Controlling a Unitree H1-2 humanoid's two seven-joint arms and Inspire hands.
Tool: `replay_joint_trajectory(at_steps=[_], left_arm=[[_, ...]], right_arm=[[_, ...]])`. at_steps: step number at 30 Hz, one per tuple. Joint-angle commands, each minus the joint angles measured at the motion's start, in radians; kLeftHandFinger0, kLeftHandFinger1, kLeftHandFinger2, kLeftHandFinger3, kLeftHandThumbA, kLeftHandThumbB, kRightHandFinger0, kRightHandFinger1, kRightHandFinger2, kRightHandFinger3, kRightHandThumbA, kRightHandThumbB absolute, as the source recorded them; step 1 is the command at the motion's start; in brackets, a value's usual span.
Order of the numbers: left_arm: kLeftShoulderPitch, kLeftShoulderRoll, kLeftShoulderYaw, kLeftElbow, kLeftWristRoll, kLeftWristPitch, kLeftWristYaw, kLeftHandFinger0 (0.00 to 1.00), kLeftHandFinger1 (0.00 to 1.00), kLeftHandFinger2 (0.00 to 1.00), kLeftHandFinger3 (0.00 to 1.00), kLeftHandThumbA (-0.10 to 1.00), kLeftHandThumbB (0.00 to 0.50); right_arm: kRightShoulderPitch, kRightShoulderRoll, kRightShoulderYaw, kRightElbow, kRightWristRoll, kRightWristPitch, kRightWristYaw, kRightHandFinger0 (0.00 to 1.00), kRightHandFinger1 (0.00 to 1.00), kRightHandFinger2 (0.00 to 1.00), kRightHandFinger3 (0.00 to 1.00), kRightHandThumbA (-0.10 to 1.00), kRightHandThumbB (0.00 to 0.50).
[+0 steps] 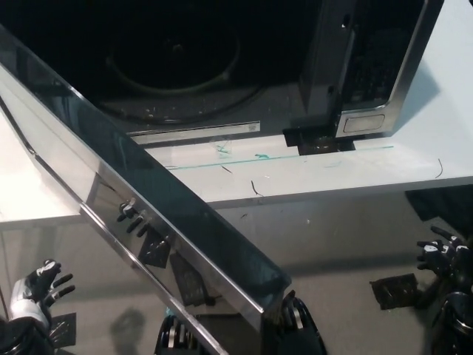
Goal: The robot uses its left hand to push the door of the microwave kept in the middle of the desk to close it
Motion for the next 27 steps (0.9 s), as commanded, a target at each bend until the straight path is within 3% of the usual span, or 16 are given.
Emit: replay_joint_trajectory(at_steps=[1,2,4,5,6,7,8,10,13,14,16,17,18,19,23,27], left_arm=[[-0.032,0.019,-0.005,-0.002,-0.026,-0.008,-0.002,0.61,0.63,0.81,0.86,-0.1,0.0],[-0.024,0.019,-0.014,-0.009,-0.013,-0.012,0.005,0.54,0.58,0.79,0.85,-0.1,0.0],[-0.008,0.016,-0.022,-0.021,-0.007,-0.031,0.003,0.54,0.57,0.77,0.83,-0.1,0.0],[0.011,0.004,-0.02,-0.08,0.004,0.01,0.042,0.63,0.66,0.8,0.85,-0.1,0.0],[0.016,-0.01,0.004,-0.122,-0.01,0.048,0.075,0.61,0.63,0.75,0.79,-0.1,0.0],[0.027,-0.015,0.007,-0.156,-0.008,0.06,0.084,0.58,0.59,0.75,0.81,-0.1,0.0],[0.041,-0.035,0.025,-0.248,-0.004,0.117,0.129,0.65,0.62,0.8,0.88,-0.1,0.0],[0.057,-0.046,0.028,-0.327,-0.011,0.15,0.123,0.78,0.76,0.89,0.95,-0.1,0.0],[0.111,-0.06,0.017,-0.508,0.001,0.237,0.117,0.73,0.75,0.85,0.91,-0.1,0.0],[0.13,-0.071,0.014,-0.567,0.001,0.263,0.127,0.69,0.74,0.86,0.92,-0.1,0.0],[0.148,-0.077,0.011,-0.603,-0.012,0.265,0.133,0.7,0.75,0.86,0.91,-0.1,0.0],[0.164,-0.084,0.002,-0.64,-0.003,0.265,0.145,0.68,0.69,0.81,0.87,-0.1,0.0],[0.204,-0.106,-0.015,-0.725,0.008,0.265,0.133,0.66,0.67,0.8,0.86,-0.1,0.0],[0.206,-0.106,-0.022,-0.734,0.008,0.265,0.134,0.66,0.66,0.8,0.86,-0.1,0.0],[0.293,-0.114,-0.106,-0.873,0.102,0.252,0.101,0.3,0.38,0.53,0.64,-0.1,0.011],[0.355,-0.14,-0.147,-0.987,0.124,0.265,0.11,0.23,0.28,0.39,0.53,-0.1,0.002]], right_arm=[[-0.051,-0.033,0.0,-0.025,0.008,-0.003,-0.027,0.29,0.34,0.5,0.74,0.05,0.064],[-0.044,-0.038,0.005,-0.041,-0.003,0.018,-0.037,0.33,0.43,0.57,0.76,0.07,0.065],[-0.036,-0.04,0.001,-0.054,-0.004,0.032,-0.052,0.24,0.4,0.56,0.76,0.09,0.069],[-0.037,-0.045,-0.024,-0.043,0.02,0.03,-0.065,0.08,0.38,0.55,0.77,0.04,0.072],[-0.027,-0.045,-0.034,-0.051,0.025,0.032,-0.075,0.07,0.36,0.53,0.74,0.03,0.084],[-0.018,-0.052,-0.036,-0.046,0.026,0.023,-0.068,0.1,0.38,0.53,0.75,0.03,0.076],[-0.012,-0.058,-0.045,-0.047,0.032,0.018,-0.067,0.14,0.37,0.52,0.72,0.05,0.058],[-0.011,-0.061,-0.052,-0.05,0.038,0.023,-0.065,0.11,0.35,0.49,0.71,0.06,0.053],[-0.01,-0.058,-0.061,-0.054,0.049,0.012,-0.059,0.16,0.39,0.53,0.8,0.05,0.045],[-0.006,-0.054,-0.06,-0.059,0.049,0.006,-0.055,0.09,0.34,0.51,0.8,0.05,0.038],[-0.013,-0.053,-0.061,-0.04,0.05,-0.005,-0.058,0.1,0.34,0.52,0.79,0.03,0.046],[-0.014,-0.049,-0.057,-0.042,0.044,0.004,-0.066,0.11,0.34,0.53,0.79,0.03,0.059],[-0.014,-0.045,-0.055,-0.039,0.045,0.0,-0.064,0.24,0.37,0.51,0.75,0.02,0.059],[-0.013,-0.045,-0.057,-0.04,0.047,-0.001,-0.065,0.25,0.37,0.51,0.74,0.02,0.058],[-0.018,-0.037,-0.053,-0.041,0.049,-0.005,-0.063,0.29,0.39,0.49,0.71,0.01,0.058],[-0.014,-0.04,-0.049,-0.041,0.052,-0.012,-0.053,0.39,0.46,0.54,0.74,0.0,0.047]])
